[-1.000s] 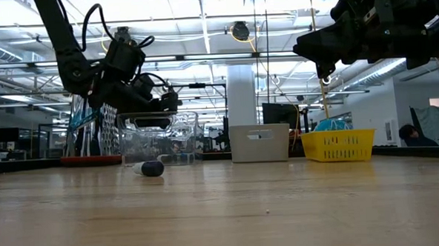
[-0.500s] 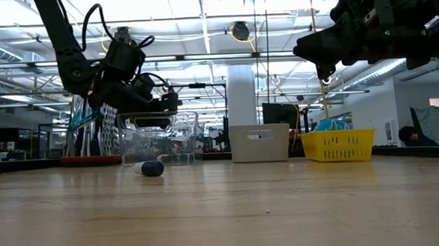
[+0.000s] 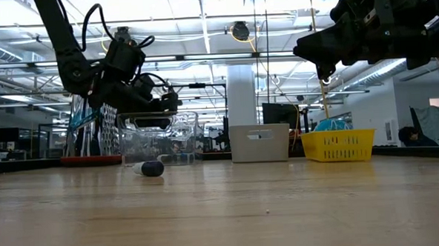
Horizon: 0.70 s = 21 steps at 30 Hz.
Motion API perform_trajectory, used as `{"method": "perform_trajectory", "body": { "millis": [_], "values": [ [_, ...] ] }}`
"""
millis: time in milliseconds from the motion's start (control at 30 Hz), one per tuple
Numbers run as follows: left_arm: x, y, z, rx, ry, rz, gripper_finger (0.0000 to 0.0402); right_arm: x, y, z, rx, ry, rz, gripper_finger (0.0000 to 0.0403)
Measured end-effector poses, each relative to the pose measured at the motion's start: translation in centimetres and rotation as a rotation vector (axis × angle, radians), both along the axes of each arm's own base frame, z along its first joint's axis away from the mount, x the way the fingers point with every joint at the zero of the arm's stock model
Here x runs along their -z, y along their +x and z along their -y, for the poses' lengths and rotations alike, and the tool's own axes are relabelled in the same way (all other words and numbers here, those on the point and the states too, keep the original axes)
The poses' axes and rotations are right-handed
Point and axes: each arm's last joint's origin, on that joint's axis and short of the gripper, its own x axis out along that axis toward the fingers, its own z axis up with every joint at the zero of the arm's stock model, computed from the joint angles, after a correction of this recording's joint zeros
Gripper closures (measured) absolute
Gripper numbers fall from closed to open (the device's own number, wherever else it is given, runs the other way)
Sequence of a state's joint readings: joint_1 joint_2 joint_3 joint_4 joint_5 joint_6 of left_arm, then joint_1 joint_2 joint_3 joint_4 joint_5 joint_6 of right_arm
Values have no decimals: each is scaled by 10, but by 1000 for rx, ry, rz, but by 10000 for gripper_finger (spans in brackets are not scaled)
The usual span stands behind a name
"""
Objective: Pick & Place Food Item
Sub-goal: Put the green food coloring into the transparent bin, then put the purple food coloring into the transparent bin
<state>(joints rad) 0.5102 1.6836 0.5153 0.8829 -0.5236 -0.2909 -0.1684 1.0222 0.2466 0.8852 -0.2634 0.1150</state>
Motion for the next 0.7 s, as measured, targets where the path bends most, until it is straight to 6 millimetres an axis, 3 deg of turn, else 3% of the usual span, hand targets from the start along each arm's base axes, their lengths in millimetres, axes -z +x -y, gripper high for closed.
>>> {"method": "perform_trajectory", "body": {
  "millis": [233,433,700],
  "values": [
    [1,0,0,0,-7,-11,243,0,0,0,0,0,0,303],
    [1,1,2,71,-13,-27,210,0,0,0,0,0,0,303],
    [-38,11,37,379,108,-8,206,0,0,0,0,0,0,303]
  ]
}}
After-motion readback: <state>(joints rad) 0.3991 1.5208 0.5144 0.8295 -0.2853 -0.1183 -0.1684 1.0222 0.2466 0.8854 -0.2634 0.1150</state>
